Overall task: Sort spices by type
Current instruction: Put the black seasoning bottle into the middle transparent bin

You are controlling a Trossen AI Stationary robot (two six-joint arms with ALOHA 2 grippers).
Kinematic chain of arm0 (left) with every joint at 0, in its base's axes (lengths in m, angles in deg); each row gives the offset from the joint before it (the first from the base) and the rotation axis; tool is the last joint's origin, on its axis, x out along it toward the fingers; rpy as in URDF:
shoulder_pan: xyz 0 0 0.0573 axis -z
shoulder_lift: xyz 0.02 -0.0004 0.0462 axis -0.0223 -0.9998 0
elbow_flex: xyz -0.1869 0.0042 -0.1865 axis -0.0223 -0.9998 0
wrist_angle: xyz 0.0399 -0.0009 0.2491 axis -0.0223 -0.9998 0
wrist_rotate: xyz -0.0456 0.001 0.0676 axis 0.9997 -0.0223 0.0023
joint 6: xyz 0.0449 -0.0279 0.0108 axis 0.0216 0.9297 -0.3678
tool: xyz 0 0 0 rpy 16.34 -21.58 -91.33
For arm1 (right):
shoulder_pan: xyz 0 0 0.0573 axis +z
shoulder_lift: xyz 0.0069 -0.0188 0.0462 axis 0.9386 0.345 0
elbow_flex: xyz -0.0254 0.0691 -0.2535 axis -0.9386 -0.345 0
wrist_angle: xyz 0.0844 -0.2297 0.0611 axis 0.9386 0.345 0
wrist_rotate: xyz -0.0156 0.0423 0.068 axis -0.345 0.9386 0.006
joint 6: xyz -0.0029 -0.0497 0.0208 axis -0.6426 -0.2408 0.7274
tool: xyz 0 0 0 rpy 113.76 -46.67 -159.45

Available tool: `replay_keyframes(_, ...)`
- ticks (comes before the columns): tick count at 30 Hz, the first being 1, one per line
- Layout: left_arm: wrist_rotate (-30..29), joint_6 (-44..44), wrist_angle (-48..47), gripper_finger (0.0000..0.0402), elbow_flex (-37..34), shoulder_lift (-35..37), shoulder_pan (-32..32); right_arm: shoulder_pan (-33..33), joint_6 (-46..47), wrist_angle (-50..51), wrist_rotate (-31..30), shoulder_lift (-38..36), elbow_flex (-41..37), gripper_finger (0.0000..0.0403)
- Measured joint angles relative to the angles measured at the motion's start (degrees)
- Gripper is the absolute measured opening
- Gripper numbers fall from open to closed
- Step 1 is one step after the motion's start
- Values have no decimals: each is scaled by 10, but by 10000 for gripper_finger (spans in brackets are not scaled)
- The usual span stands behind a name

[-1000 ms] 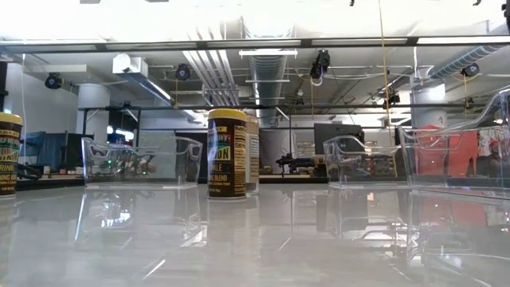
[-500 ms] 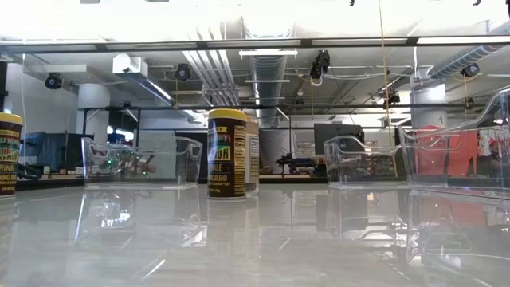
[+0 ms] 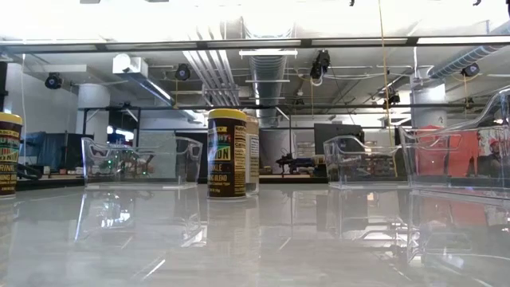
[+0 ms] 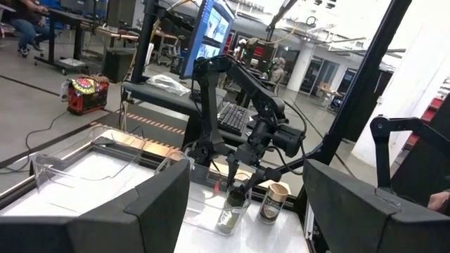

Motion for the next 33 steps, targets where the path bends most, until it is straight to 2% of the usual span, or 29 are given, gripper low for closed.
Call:
replay_keyframes(6,0,0,0,261,0,0,0,0,1,-8,4,0,0,209)
replay_keyframes(15,0,0,-1,261,0,0,0,0,2,-9,9,0,0,245)
replay_keyframes(33,-1,-4,-9,261,0,0,0,0,2,-11,20,-14,1,281)
